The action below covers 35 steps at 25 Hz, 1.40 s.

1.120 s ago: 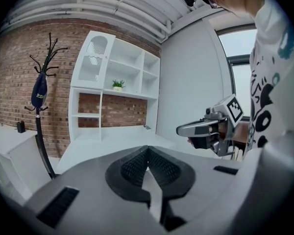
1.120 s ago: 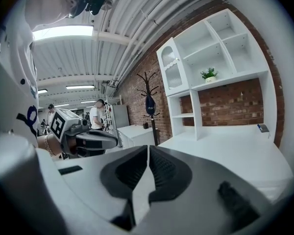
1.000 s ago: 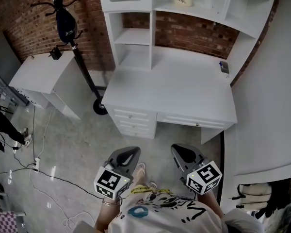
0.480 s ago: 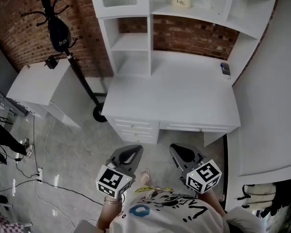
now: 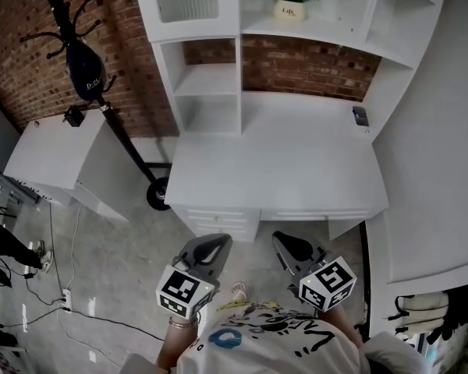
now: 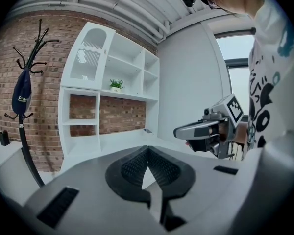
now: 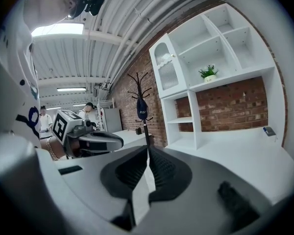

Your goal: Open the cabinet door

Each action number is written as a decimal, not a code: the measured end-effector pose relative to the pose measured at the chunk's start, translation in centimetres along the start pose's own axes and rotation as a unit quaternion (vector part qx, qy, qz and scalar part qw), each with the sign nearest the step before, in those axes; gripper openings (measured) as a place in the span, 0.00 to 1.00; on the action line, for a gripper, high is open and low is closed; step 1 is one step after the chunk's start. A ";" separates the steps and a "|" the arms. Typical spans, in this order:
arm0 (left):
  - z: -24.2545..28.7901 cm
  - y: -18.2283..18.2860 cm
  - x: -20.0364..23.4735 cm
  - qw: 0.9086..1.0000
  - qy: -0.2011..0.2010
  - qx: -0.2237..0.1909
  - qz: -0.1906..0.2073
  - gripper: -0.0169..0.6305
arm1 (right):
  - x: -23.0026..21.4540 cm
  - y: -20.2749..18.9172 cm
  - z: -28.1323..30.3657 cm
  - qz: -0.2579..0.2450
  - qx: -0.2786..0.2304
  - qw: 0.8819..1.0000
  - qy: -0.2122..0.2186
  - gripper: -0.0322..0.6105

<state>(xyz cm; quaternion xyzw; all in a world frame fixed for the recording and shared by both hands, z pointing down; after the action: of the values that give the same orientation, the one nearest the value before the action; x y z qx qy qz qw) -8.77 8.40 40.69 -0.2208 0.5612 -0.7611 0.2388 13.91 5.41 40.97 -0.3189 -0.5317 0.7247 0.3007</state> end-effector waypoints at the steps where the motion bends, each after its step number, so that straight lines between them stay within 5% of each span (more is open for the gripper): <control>1: 0.1 0.0 0.4 1.000 -0.003 0.000 0.001 0.05 | 0.0 0.0 0.4 0.001 0.000 1.000 -0.003 0.10; 21: 1.3 -0.8 7.8 1.000 -0.017 0.002 -0.006 0.05 | -0.8 0.4 5.7 0.019 0.010 0.999 -0.050 0.10; 35: 4.7 -0.3 10.7 1.000 0.008 0.006 -0.018 0.05 | -5.8 1.2 9.8 0.025 0.015 0.999 -0.023 0.10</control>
<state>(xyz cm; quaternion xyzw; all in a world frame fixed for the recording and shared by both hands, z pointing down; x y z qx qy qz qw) -14.34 -1.59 43.01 -0.2228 0.5545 -0.7704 0.2221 9.69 -5.09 42.89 -0.3111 -0.5195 0.7469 0.2747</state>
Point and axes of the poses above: the fingertips, and each gripper's own axes: z forward along the fingers, x to its left, y out of its top, the point moved 10 cm from there along -z, backward along the fingers, and after that the axes turned 1 degree about -z, right-handed, at the moved point
